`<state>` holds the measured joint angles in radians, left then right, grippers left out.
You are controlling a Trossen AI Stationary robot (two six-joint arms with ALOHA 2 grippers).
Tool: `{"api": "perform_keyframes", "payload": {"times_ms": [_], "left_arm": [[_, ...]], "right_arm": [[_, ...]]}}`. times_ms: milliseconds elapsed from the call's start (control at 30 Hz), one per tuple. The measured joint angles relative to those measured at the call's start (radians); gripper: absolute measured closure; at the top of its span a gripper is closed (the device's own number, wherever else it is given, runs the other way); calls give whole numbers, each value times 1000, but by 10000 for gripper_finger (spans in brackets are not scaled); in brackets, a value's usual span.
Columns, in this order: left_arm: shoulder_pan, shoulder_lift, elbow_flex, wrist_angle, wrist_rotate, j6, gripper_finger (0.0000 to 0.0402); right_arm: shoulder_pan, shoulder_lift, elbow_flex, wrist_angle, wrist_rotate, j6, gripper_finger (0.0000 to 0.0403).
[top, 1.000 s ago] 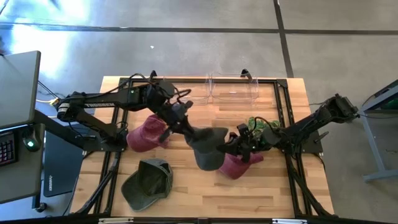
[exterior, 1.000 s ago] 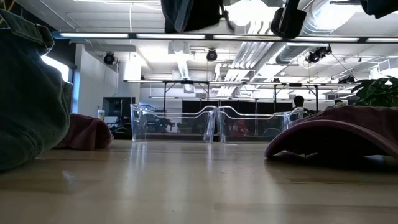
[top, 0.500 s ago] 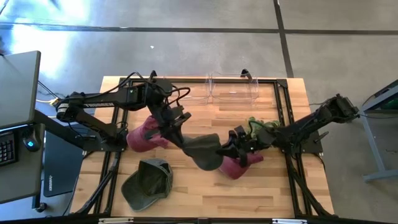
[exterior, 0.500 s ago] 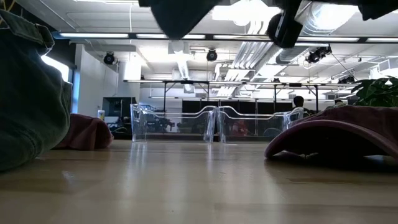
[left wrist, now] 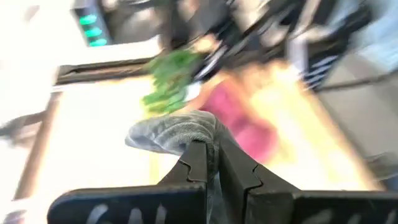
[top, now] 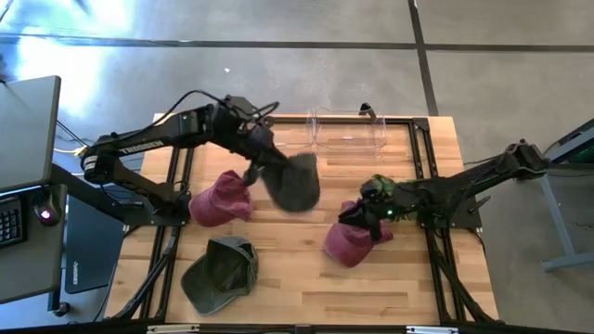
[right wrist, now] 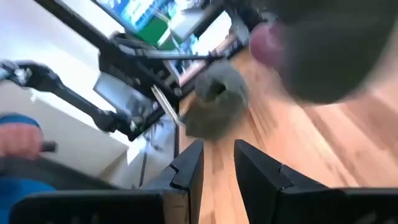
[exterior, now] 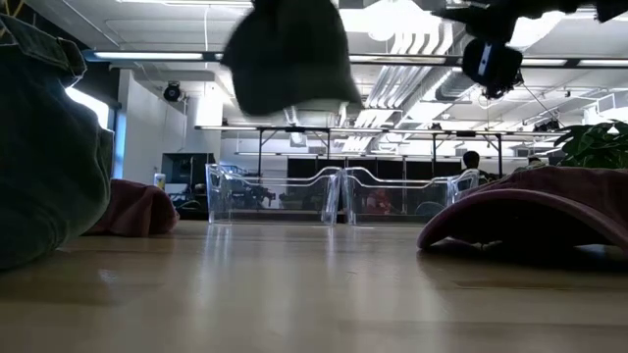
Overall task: Pick & Place hat
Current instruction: Put the right gray cap into the left transparent bin
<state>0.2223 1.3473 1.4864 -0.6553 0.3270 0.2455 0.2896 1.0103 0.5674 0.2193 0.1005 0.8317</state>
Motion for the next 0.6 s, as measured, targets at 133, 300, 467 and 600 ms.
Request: {"api": "perform_keyframes", "payload": {"times_ms": [133, 300, 467, 600], "left_arm": [[-36, 44, -9, -77, -71, 37, 398], [-165, 121, -121, -85, -60, 39, 398], [-287, 238, -257, 59, -68, 21, 397], [-342, 335, -270, 169, -63, -61, 377]], "right_arm": [[21, -57, 0, -22, 73, -8, 331], [43, -83, 1, -21, 118, -28, 345], [48, -77, 1, -21, 117, -24, 358], [48, -70, 1, -24, 102, -21, 367]]}}
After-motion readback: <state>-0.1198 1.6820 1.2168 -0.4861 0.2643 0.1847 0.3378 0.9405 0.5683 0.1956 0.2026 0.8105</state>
